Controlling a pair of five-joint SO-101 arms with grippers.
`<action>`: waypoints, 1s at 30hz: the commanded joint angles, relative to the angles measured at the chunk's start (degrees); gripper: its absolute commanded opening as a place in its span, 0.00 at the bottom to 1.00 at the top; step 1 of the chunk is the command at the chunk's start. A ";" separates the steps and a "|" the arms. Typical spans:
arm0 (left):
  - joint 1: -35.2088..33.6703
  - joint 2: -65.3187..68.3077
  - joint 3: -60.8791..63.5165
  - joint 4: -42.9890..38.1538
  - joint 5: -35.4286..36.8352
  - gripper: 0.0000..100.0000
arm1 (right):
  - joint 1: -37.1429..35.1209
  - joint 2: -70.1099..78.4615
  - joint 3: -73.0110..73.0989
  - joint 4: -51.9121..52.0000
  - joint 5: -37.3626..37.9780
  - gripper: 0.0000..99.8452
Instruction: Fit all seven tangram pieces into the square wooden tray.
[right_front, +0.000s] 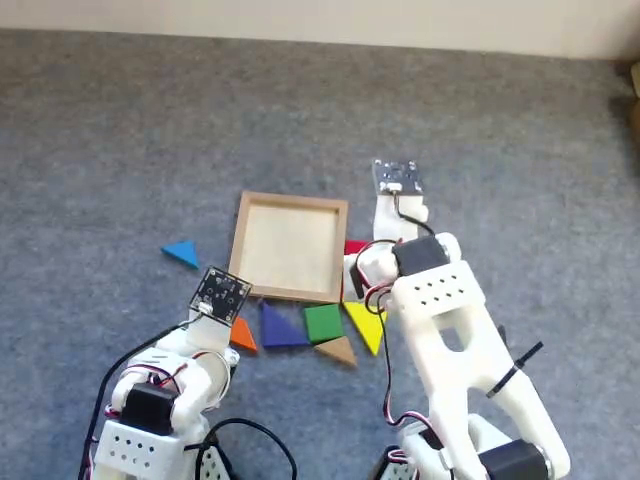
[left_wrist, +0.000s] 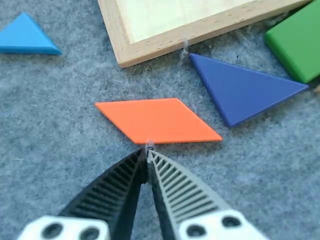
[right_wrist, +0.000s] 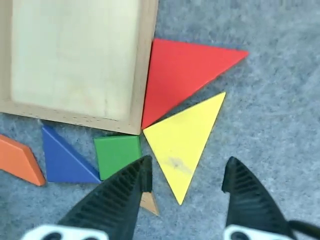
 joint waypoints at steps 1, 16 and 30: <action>1.01 -2.59 1.19 0.00 0.35 0.01 | -0.66 -0.48 -3.30 -1.27 -0.44 0.23; 1.01 -2.59 1.19 0.00 0.35 0.01 | -0.75 -0.31 -3.74 -5.67 -0.53 0.26; 1.01 -2.59 1.19 0.00 0.35 0.01 | -6.11 0.48 0.48 -11.30 -4.40 0.35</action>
